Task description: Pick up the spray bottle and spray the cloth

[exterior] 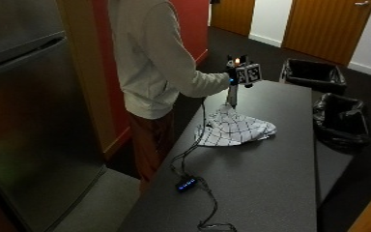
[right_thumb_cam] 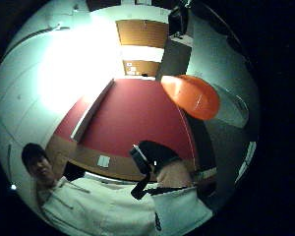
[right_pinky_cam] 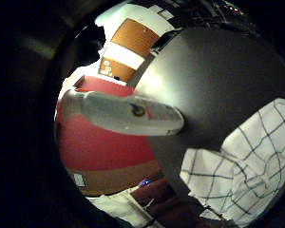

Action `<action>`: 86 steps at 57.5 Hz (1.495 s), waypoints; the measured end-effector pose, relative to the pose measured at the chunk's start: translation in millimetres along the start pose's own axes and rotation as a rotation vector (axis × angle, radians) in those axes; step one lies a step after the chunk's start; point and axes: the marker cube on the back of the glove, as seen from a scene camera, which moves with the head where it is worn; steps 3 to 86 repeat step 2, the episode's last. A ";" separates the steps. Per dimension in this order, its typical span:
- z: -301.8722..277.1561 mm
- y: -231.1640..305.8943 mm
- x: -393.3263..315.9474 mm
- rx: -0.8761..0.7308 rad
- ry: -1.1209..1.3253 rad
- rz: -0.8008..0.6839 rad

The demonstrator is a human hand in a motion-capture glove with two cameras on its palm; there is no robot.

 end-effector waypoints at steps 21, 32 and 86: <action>15.7 4.0 -1.8 -0.068 -0.001 -0.007; 15.7 4.0 -1.8 -0.068 -0.001 -0.007; 15.7 4.0 -1.8 -0.068 -0.001 -0.007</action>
